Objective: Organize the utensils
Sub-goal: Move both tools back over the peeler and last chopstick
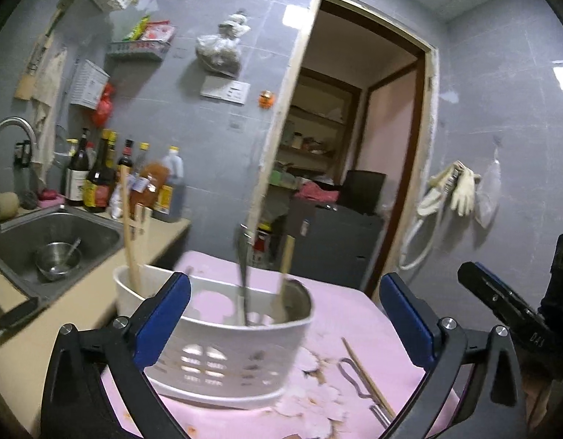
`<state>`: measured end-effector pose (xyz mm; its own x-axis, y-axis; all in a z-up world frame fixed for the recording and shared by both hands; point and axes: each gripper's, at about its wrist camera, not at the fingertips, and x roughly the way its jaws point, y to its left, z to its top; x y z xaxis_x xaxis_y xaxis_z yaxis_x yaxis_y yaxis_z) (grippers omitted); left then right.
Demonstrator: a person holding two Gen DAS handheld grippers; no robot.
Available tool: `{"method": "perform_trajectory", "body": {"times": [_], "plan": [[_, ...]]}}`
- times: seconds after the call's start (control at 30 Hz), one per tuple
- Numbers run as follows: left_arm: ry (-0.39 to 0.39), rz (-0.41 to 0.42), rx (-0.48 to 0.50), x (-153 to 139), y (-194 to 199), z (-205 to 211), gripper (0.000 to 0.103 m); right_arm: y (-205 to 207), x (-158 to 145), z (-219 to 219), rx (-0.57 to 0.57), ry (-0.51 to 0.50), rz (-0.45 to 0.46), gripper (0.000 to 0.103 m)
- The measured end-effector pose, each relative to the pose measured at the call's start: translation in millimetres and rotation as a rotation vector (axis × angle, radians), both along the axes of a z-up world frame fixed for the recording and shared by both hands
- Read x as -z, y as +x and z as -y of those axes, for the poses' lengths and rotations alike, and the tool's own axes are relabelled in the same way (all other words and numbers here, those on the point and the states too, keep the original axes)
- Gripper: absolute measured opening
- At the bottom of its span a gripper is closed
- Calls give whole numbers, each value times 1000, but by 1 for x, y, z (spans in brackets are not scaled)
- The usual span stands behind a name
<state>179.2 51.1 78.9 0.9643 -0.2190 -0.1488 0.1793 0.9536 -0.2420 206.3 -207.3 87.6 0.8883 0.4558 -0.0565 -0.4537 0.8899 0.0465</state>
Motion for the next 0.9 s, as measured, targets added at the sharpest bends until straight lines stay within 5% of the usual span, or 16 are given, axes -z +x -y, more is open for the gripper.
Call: {"method": "perform_trajectory", "body": {"times": [0.37,0.9], "plan": [[123,-85,116,18,7,51,101,-3,24,45,94,-80,-64,103],[272,-473,190,82,37,96,101,20,86,51,49,-278,-458,103]]}}
